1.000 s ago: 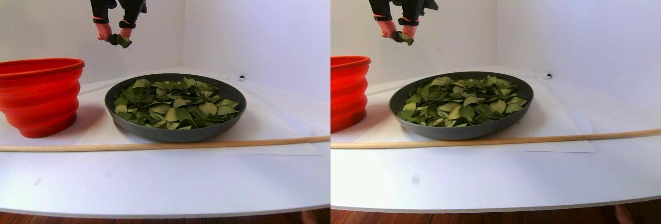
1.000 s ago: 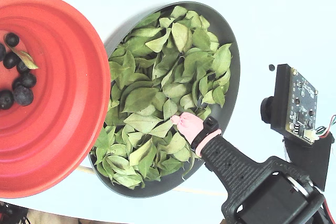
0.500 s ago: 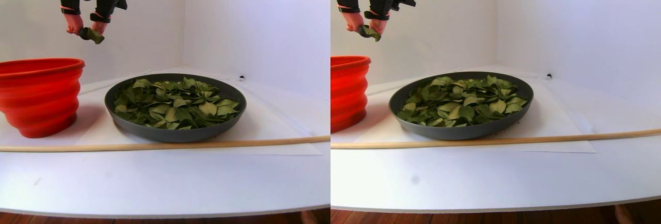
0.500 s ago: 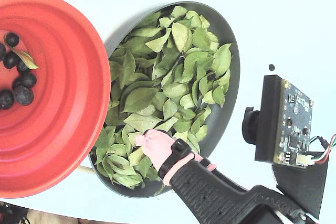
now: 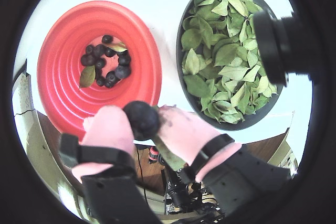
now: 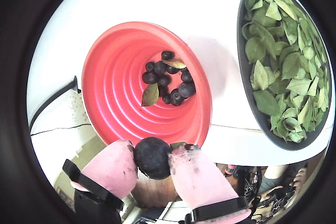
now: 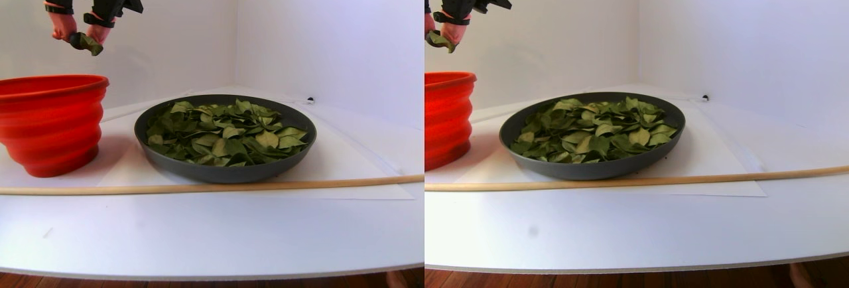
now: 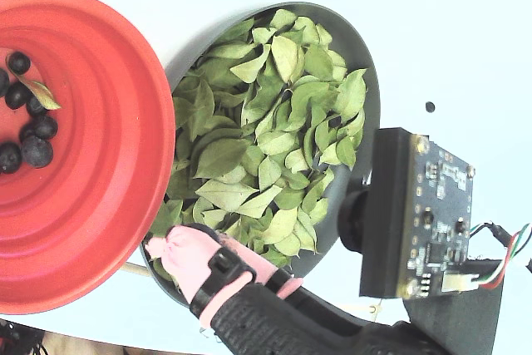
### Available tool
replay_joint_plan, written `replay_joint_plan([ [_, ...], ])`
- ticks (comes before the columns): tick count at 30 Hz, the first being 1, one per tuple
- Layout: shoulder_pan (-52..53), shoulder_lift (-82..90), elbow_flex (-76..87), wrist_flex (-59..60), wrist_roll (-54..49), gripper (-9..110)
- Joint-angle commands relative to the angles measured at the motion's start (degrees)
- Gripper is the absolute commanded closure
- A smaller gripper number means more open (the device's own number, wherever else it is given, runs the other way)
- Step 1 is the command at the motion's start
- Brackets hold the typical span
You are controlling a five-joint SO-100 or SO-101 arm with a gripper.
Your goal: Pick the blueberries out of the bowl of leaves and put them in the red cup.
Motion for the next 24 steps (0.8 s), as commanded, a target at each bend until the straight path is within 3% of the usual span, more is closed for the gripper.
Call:
replay_joint_plan([
  [1,-2.0,4.3,-0.6,-1.5,1.0,91],
  [24,-5.3,-5.9,-0.4,-11.1,4.2,87],
])
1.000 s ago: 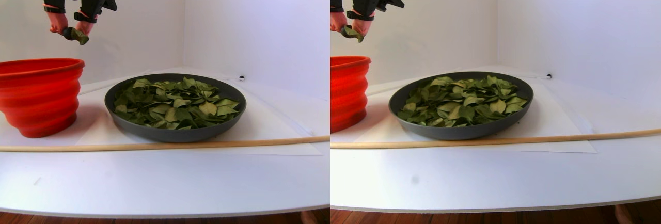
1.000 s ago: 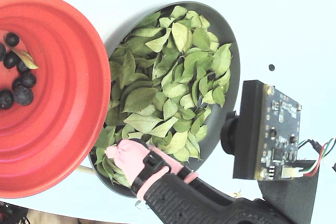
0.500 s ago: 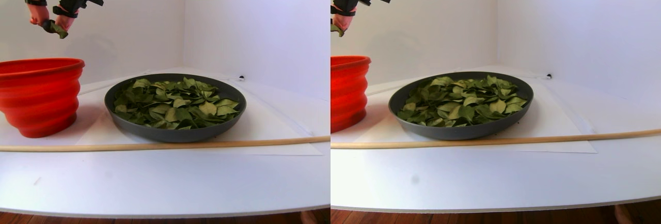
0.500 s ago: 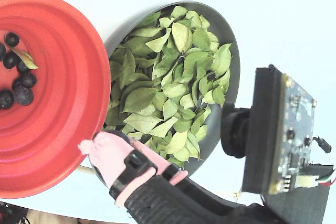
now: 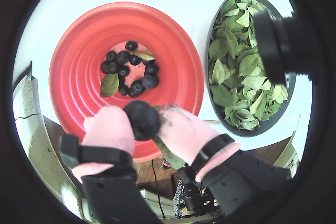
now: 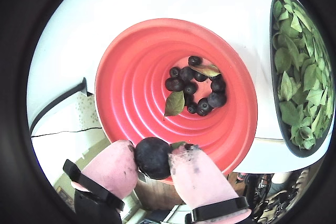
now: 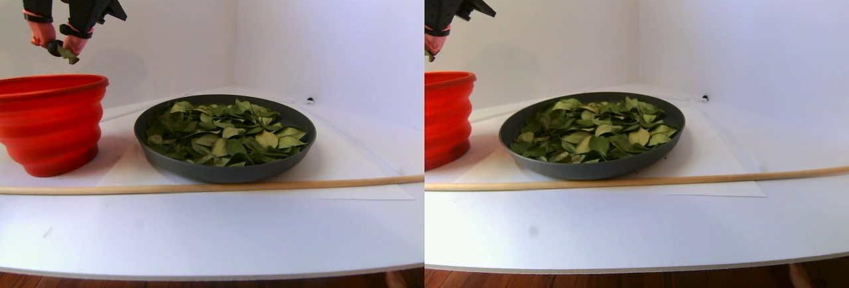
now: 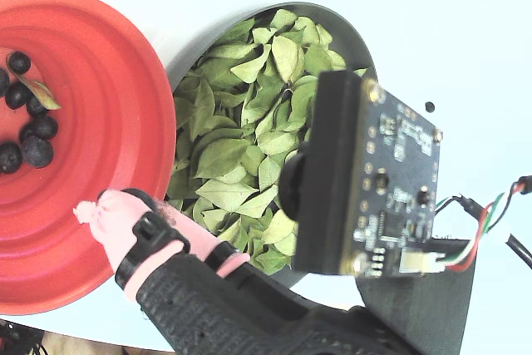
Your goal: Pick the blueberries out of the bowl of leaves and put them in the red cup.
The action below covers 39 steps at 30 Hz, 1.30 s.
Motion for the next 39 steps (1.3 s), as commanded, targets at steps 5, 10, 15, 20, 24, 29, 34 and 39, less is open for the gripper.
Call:
replay_joint_plan([
  [5,-0.4,1.1,-0.1,-1.1,0.2,82],
  [10,0.4,2.1,-0.2,-0.9,-0.4,82],
  [15,2.3,4.5,0.5,-0.3,-2.0,83],
  [20,4.7,7.0,1.5,0.2,-4.0,84],
  [24,6.2,8.0,1.2,1.2,-5.0,84],
  [29,8.1,9.5,0.9,2.1,-6.0,84],
  [34,10.3,11.1,0.4,3.5,-7.2,85],
  [39,13.1,11.8,0.2,3.5,-9.2,85],
])
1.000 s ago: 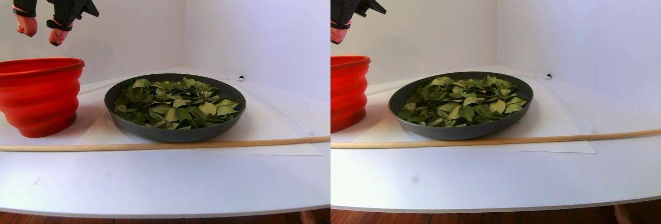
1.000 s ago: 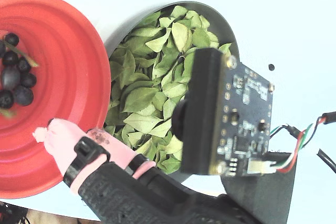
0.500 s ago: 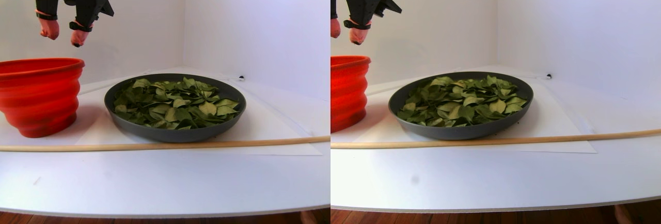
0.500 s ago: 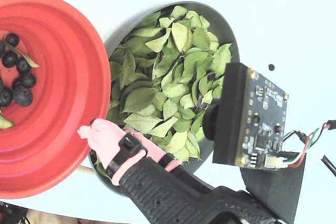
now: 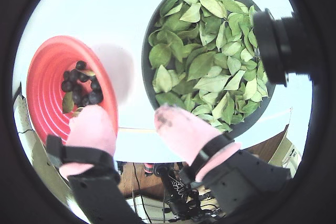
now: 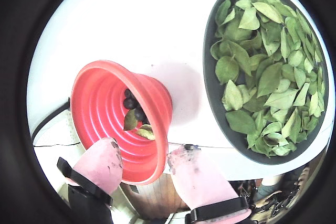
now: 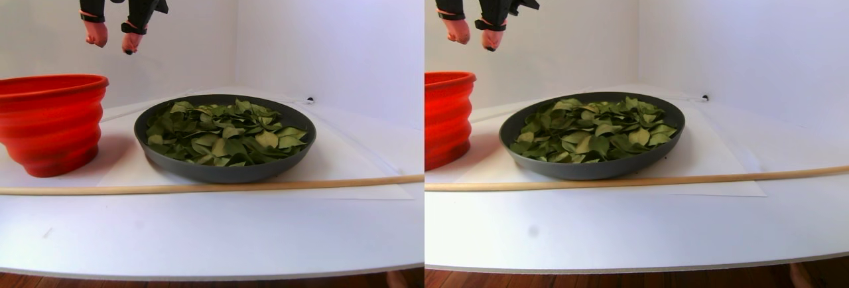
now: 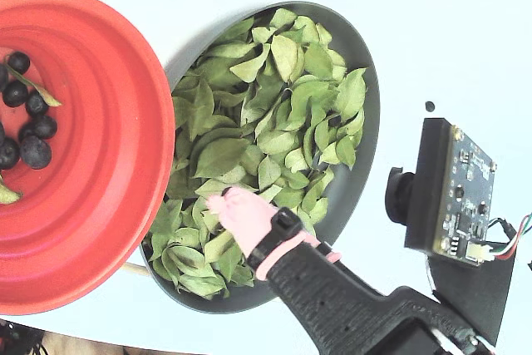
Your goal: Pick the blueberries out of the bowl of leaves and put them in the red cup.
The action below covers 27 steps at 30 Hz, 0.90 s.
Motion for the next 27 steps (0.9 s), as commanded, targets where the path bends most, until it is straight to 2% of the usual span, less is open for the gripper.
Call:
replay_joint_plan([
  [1,1.1,4.7,-2.4,0.1,-1.3,85],
  [27,14.3,0.0,-8.6,-2.2,-9.7,86],
])
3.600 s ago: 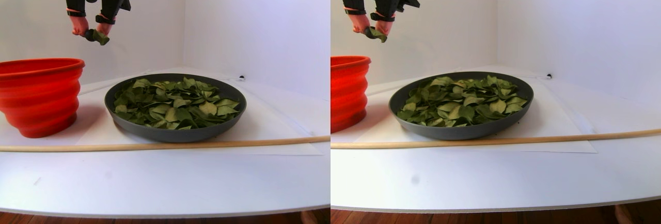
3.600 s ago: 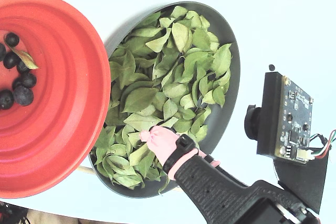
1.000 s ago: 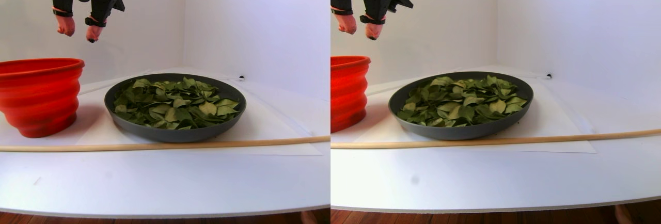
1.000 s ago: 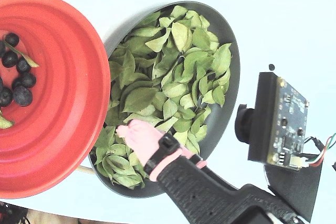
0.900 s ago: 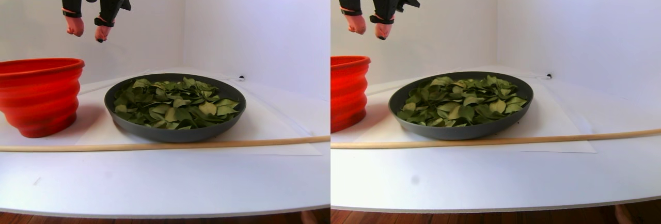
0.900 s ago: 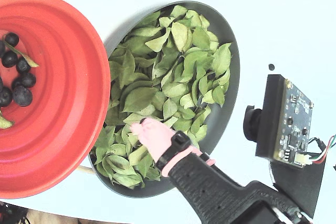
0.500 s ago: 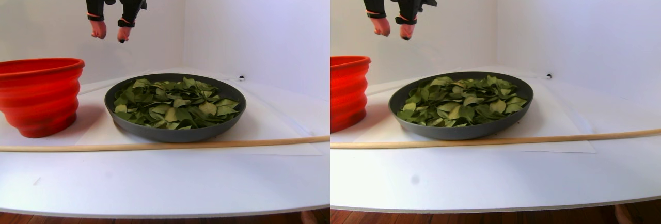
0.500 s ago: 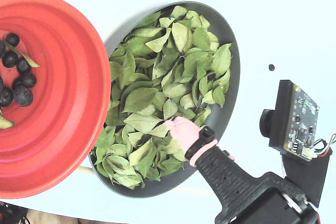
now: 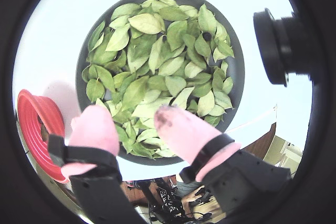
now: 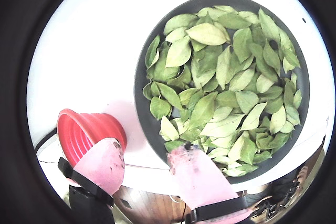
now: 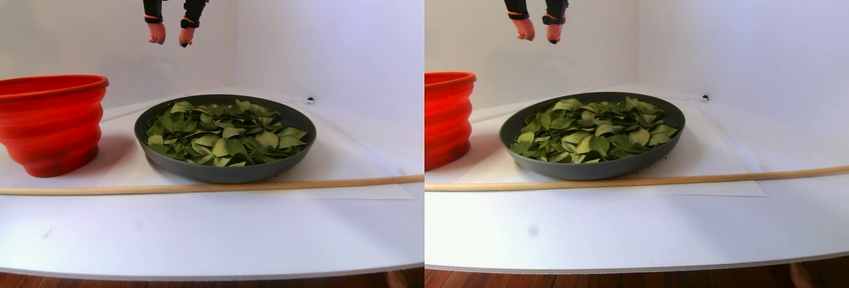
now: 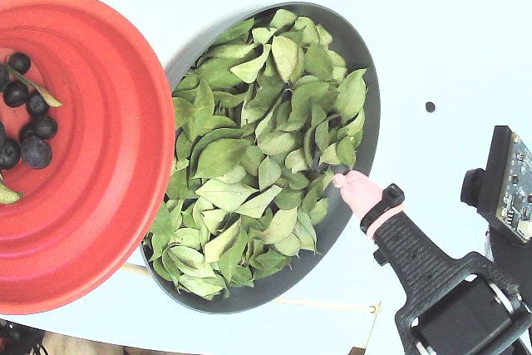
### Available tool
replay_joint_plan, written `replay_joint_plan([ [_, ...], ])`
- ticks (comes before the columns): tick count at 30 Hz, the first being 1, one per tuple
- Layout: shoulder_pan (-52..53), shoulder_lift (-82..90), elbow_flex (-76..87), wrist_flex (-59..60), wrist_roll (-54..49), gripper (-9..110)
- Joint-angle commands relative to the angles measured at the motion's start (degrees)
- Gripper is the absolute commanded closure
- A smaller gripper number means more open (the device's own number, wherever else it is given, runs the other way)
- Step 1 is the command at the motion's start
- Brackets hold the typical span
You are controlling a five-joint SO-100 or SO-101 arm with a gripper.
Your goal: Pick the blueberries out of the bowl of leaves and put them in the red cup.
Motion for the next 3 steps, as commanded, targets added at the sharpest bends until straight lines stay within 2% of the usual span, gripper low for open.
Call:
replay_joint_plan([
  [1,1.1,0.2,-4.2,-1.8,-0.8,86],
  [3,1.8,-0.7,-4.5,-2.1,-1.3,86],
])
